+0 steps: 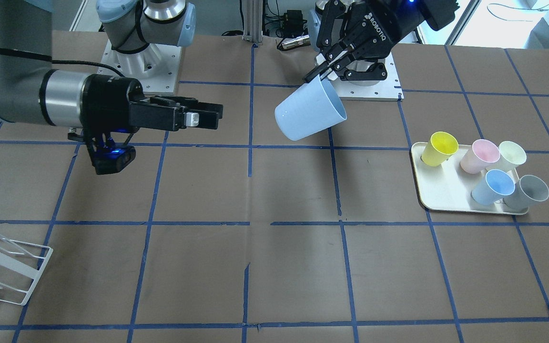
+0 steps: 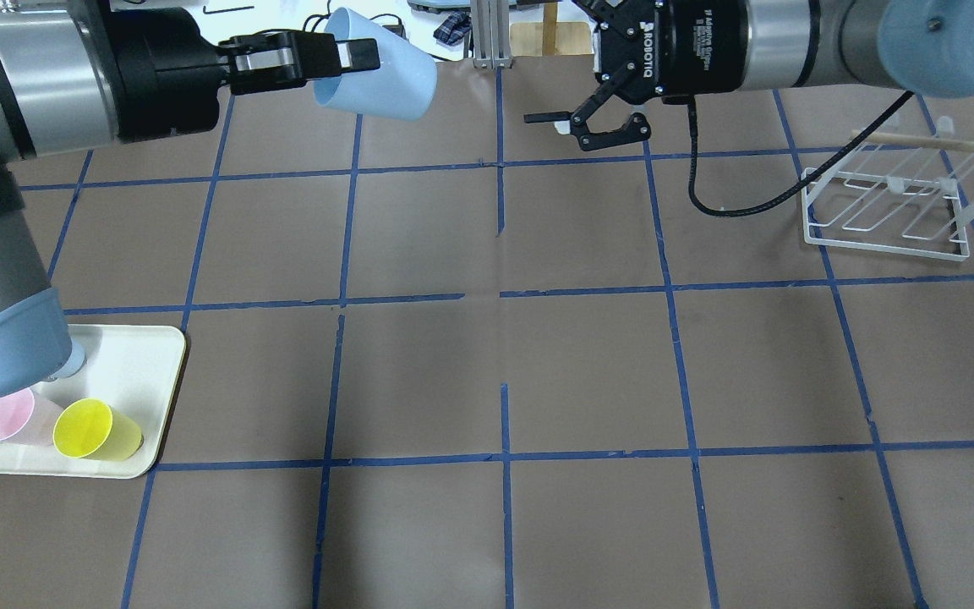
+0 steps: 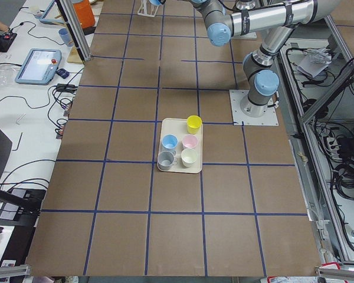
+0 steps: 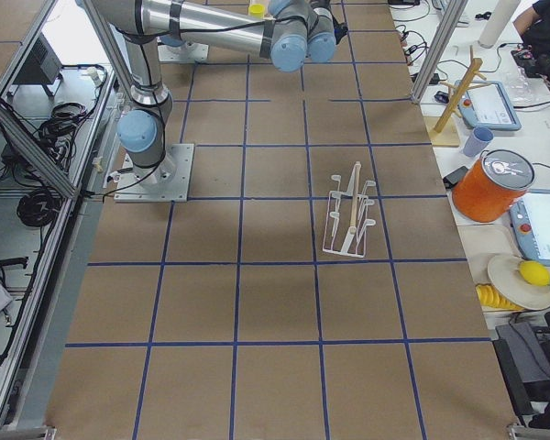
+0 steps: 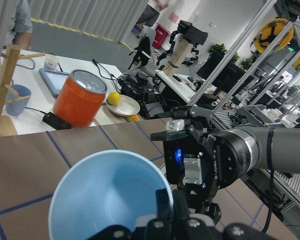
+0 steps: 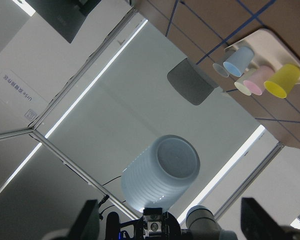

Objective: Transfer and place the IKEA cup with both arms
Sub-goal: 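Lower the cup onto the white tray with the left gripper while the right arm withdraws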

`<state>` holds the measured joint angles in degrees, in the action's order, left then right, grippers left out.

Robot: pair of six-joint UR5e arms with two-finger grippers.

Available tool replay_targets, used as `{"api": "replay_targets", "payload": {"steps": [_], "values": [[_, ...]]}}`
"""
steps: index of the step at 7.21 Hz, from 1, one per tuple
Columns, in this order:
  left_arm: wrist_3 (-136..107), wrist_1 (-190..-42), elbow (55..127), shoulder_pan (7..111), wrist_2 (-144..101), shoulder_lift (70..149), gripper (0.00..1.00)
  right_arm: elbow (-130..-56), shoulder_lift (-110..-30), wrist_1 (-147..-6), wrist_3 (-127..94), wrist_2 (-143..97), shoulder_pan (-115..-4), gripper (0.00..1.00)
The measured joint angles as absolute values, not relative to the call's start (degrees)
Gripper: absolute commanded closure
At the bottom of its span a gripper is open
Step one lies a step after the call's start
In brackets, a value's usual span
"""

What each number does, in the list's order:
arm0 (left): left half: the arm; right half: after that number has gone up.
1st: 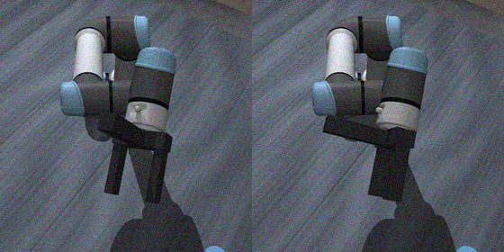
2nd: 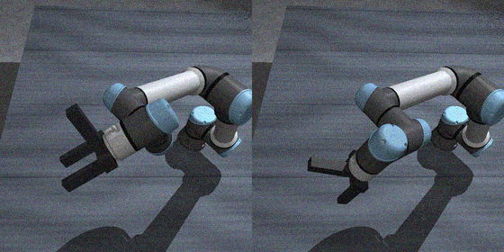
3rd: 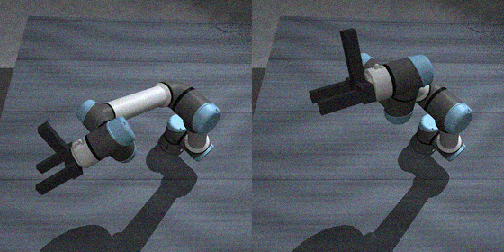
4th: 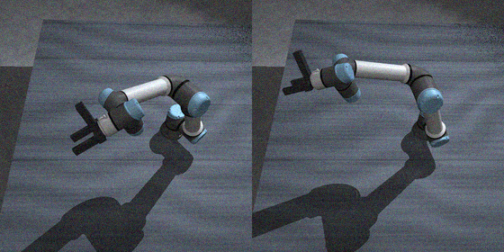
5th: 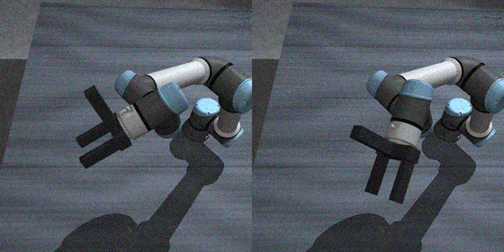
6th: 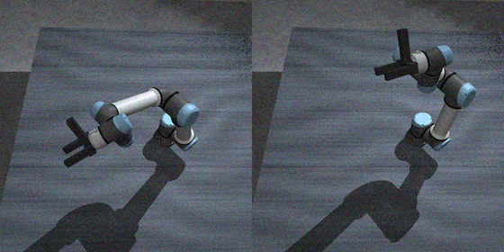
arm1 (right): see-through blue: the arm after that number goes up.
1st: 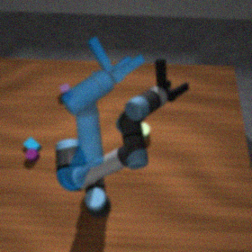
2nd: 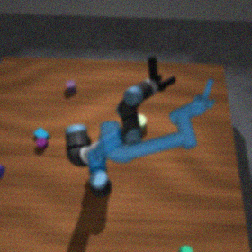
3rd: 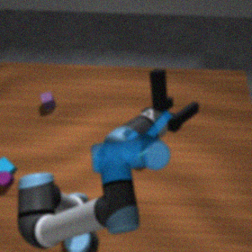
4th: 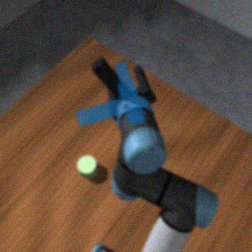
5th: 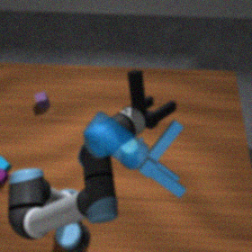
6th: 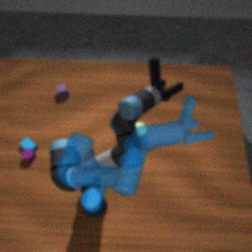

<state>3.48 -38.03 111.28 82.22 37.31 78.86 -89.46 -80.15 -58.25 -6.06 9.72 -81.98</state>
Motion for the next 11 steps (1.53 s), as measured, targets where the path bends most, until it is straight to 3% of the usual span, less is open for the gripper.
{"api": "replay_targets", "payload": {"steps": [6, 9, 11], "values": [[19.68, -72.02, 102.93, 69.12, 69.85, 80.91, 1.00, -88.60, -90.08, -75.58, -23.74, 61.03, -79.66, 0.00], [32.24, -74.41, 104.14, 67.96, 90.02, 86.33, 1.00, -88.45, -93.08, -78.38, -23.65, 78.86, -81.82, 0.00], [40.91, -71.48, 108.55, 61.50, 91.95, 89.57, 1.00, -89.04, -91.32, -83.67, -23.64, 87.11, -87.76, 0.00]]}}
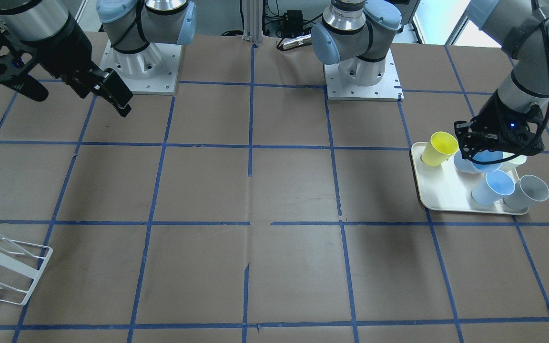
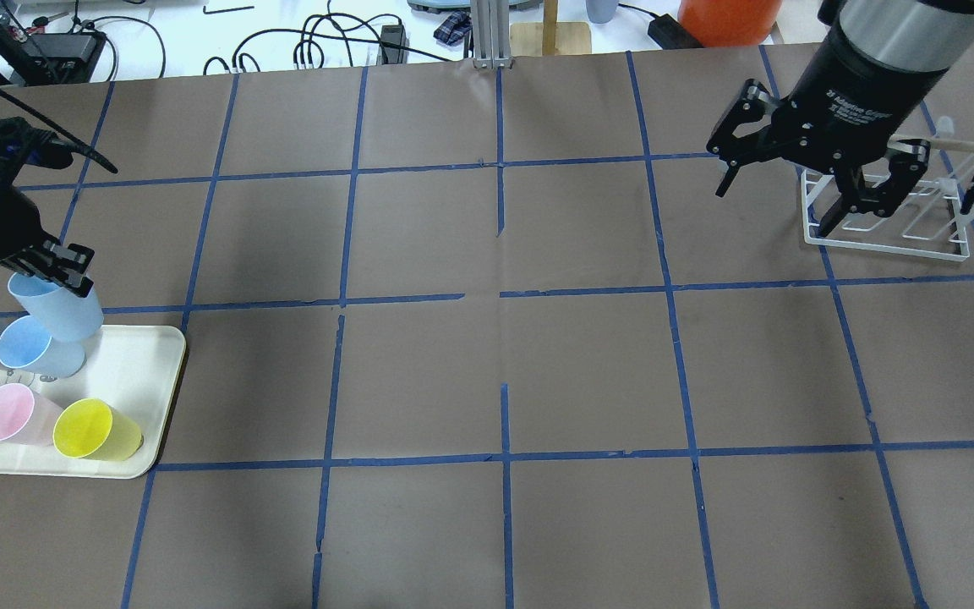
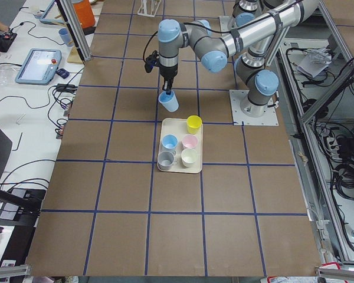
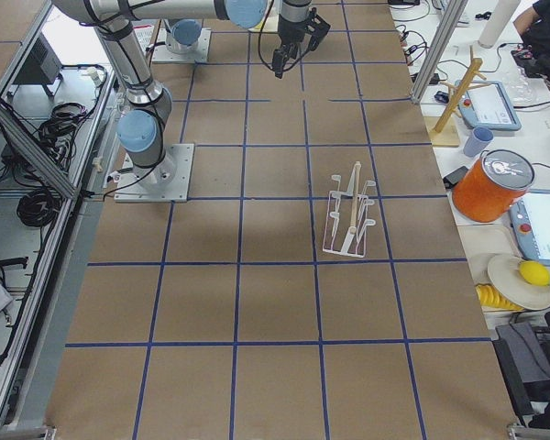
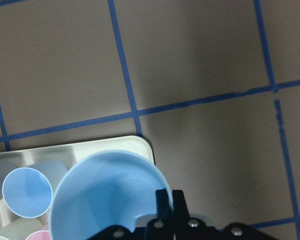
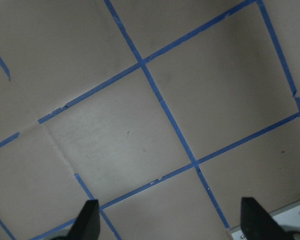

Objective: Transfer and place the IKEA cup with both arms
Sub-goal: 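Lower the cup onto the white tray with the left gripper while the right arm withdraws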

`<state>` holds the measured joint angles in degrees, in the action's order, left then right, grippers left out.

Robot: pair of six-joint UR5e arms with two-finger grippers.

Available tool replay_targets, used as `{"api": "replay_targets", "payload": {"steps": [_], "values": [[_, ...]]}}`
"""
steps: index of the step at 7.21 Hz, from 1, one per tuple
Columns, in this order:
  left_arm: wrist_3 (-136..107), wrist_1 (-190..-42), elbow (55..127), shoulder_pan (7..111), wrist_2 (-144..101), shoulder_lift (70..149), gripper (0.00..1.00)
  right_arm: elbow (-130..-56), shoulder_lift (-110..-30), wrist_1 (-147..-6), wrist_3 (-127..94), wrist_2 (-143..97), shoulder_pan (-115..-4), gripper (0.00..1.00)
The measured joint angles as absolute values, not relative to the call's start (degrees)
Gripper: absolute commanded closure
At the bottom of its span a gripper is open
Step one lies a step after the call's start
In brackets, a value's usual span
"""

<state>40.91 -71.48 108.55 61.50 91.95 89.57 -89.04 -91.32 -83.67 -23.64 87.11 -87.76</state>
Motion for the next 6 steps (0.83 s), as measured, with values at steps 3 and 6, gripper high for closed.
{"api": "replay_targets", "payload": {"steps": [3, 6], "values": [[47.85, -59.75, 115.66, 55.79, 85.84, 93.05, 1.00, -91.10, -89.17, -89.12, -18.91, 90.00, -91.01, 0.00], [48.63, -48.21, 122.38, 55.42, 85.18, 93.20, 0.94, -93.07, -90.98, -91.81, -12.66, 89.81, -90.67, 0.00]]}}
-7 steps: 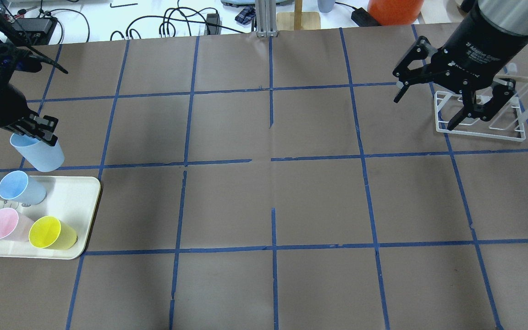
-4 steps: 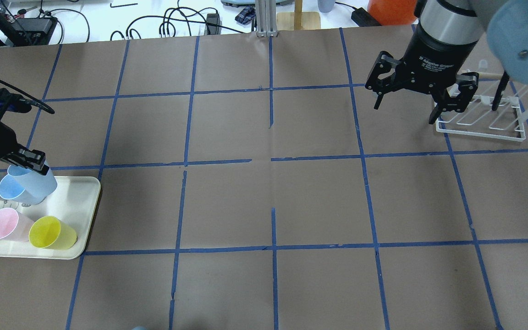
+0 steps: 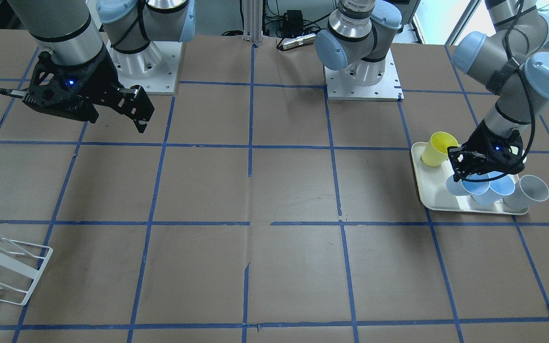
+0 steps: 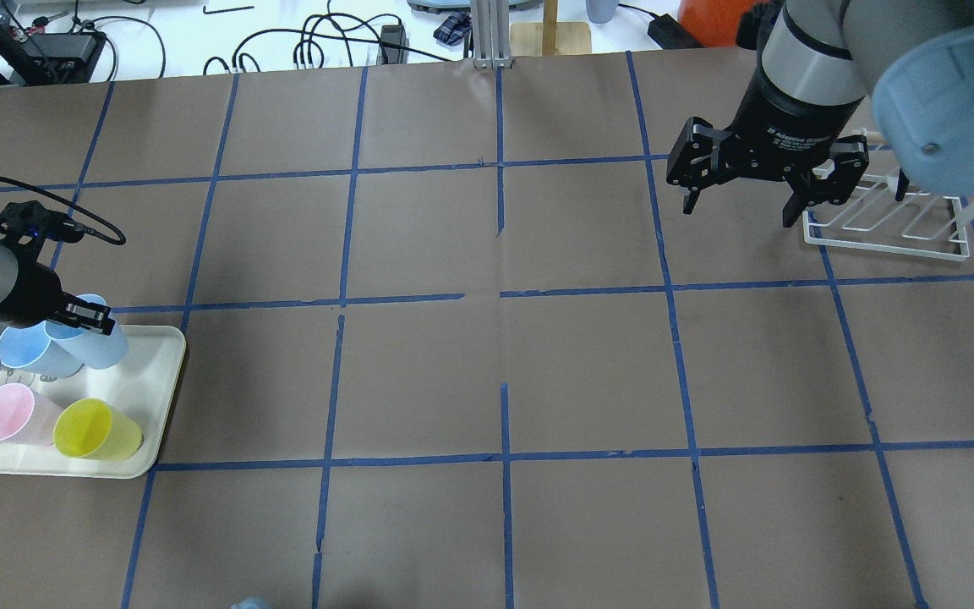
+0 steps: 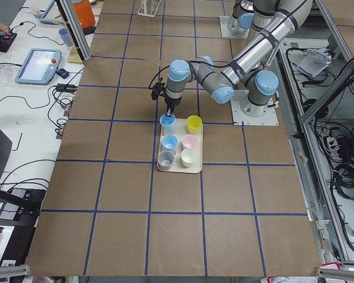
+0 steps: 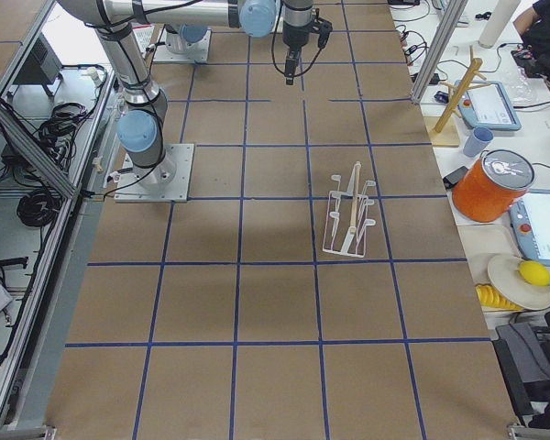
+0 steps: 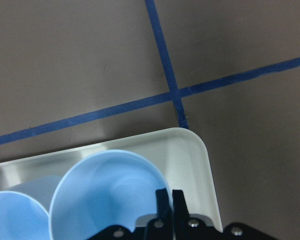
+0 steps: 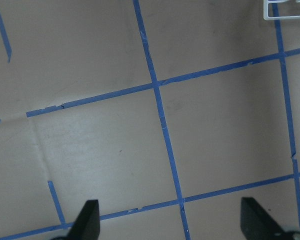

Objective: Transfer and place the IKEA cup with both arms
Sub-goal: 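Lower the cup onto the white tray with the left gripper while the right arm withdraws, then open the left gripper and lift it off the cup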

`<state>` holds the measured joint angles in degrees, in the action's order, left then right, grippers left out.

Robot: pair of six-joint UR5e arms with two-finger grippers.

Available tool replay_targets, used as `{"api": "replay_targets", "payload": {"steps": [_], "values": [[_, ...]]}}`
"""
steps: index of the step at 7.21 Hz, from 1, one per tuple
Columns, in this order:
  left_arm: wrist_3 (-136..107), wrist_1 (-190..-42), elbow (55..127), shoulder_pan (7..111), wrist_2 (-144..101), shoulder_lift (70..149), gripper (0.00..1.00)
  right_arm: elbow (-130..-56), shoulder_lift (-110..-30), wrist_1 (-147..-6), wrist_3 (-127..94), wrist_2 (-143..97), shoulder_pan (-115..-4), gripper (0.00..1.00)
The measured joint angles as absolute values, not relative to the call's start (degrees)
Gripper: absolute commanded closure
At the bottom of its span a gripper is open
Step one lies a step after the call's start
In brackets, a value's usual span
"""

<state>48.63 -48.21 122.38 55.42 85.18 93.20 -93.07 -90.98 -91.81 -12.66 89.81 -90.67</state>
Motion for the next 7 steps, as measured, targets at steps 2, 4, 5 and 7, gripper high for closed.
{"api": "replay_targets", "payload": {"steps": [2, 4, 5, 7], "values": [[48.32, -46.50, 123.75, 55.29, 85.01, 93.38, 0.48, -93.13, -92.15, -91.91, -11.96, 89.36, -90.62, 0.00], [48.01, -46.55, 123.70, 55.22, 84.78, 93.63, 0.07, -93.11, -92.28, -92.21, -10.85, 88.26, -90.26, 0.00], [47.72, -46.73, 123.24, 55.20, 84.77, 93.62, 0.06, -93.13, -92.29, -92.49, -10.62, 88.07, -89.98, 0.00], [43.88, -53.10, 117.69, 55.92, 84.43, 93.29, 0.00, -93.16, -92.29, -93.00, -10.46, 88.11, -89.63, 0.00]]}}
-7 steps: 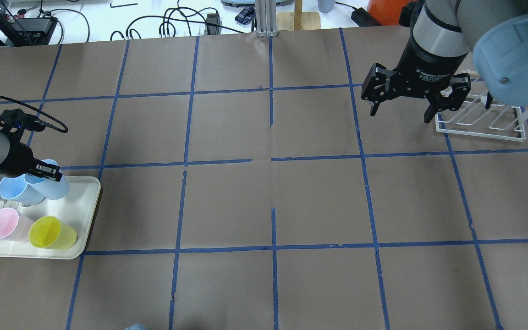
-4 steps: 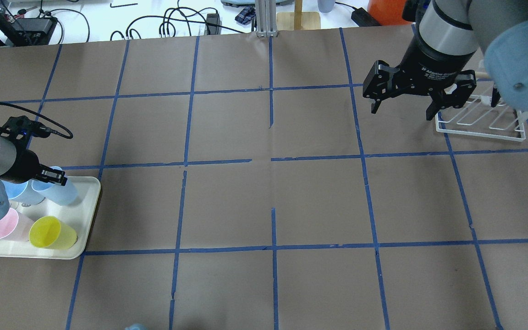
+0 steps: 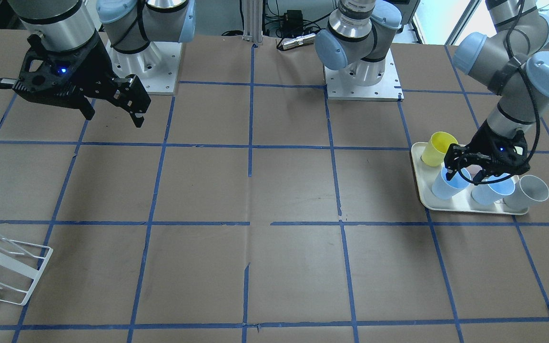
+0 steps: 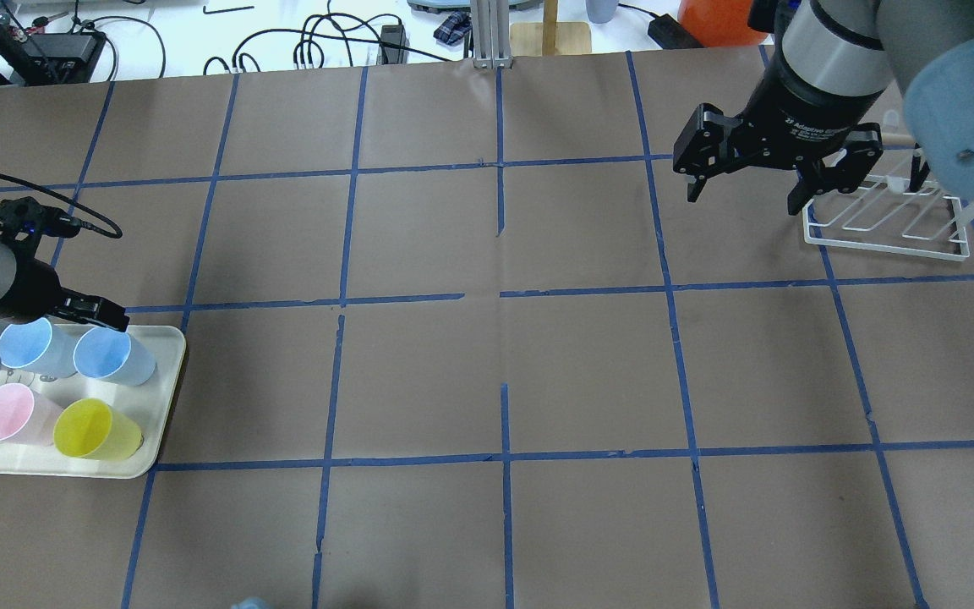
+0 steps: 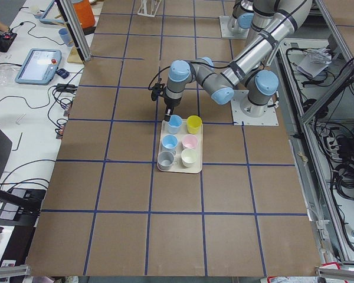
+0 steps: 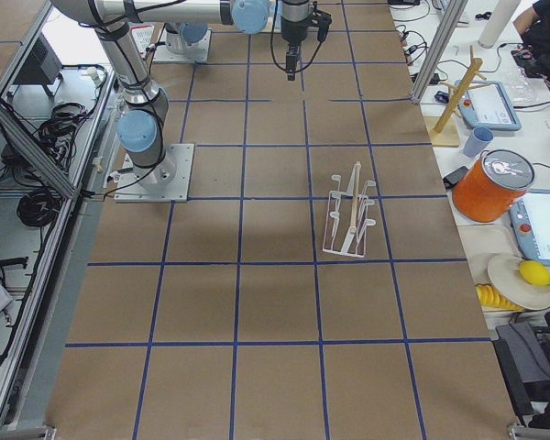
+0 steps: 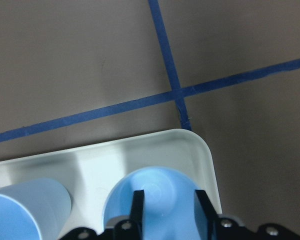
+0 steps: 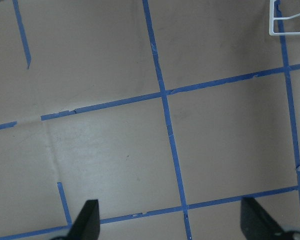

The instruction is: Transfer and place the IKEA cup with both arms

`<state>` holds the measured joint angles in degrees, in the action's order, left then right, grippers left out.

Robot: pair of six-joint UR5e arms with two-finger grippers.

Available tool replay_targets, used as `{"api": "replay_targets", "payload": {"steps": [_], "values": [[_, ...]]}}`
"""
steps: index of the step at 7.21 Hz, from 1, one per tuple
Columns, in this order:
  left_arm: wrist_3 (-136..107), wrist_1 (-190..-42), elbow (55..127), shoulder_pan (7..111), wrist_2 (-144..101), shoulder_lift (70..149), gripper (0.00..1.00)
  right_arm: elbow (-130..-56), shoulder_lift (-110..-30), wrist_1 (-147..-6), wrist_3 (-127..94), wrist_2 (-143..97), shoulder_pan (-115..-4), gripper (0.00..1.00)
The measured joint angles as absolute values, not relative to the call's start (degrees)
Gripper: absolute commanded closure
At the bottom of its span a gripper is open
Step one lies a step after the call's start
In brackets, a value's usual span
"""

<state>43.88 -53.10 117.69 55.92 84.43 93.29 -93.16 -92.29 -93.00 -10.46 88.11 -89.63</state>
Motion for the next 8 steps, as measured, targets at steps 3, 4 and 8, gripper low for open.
{"api": "replay_targets", "payload": {"steps": [3, 4, 8], "values": [[23.21, -77.78, 97.09, 65.78, 81.19, 92.63, 0.00, -92.86, -92.39, -90.68, -10.40, 88.24, -89.43, 0.00], [15.55, -82.70, 91.24, 73.24, 84.17, 92.58, 0.00, -92.62, -92.43, -89.35, -10.38, 88.24, -89.40, 0.00], [0.93, -90.45, 85.95, 92.22, 94.57, 90.64, 0.00, -92.51, -92.43, -88.56, -10.39, 88.38, -89.41, 0.00]]}}
